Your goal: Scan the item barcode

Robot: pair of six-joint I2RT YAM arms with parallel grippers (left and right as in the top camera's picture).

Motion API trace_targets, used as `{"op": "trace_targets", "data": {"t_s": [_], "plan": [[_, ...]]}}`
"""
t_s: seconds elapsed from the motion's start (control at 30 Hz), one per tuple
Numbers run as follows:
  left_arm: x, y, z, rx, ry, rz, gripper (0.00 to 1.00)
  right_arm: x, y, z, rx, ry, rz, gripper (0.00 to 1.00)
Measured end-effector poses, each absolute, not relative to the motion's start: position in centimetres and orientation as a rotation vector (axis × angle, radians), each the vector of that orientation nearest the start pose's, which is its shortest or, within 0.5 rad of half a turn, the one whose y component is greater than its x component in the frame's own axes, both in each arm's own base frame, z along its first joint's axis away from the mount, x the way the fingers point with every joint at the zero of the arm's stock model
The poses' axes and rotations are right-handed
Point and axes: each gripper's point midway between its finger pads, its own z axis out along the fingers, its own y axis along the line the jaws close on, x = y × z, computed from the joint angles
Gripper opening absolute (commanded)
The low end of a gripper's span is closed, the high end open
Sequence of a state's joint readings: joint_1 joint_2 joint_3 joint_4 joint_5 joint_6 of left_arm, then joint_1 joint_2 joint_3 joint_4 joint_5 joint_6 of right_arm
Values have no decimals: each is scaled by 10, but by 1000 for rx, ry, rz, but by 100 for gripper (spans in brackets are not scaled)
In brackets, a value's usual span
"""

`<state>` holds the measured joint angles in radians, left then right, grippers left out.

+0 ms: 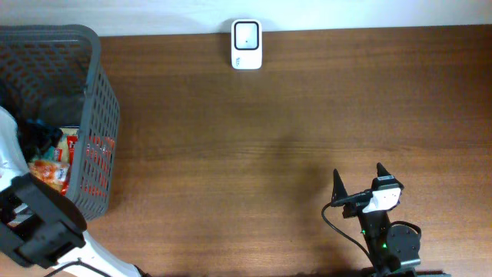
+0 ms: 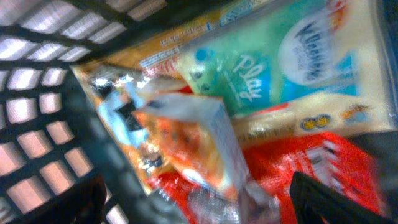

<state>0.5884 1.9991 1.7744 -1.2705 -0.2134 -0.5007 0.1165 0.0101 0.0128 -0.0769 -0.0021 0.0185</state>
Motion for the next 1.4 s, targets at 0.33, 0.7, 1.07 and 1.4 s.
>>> {"op": "trace_targets", "data": {"t_s": [0.33, 0.7, 1.07, 1.4], "plan": [[317, 256, 70, -1627, 2548, 330, 0, 244, 29, 158, -82, 1645, 105, 98], [357, 231, 234, -1494, 2403, -40, 0, 244, 29, 158, -82, 1646, 104, 98], [409, 37, 376, -532, 2331, -412, 0, 244, 29, 158, -82, 1646, 105, 98], [443, -184, 213, 23, 2774, -225, 0, 244, 29, 158, -82, 1646, 105, 98]]}}
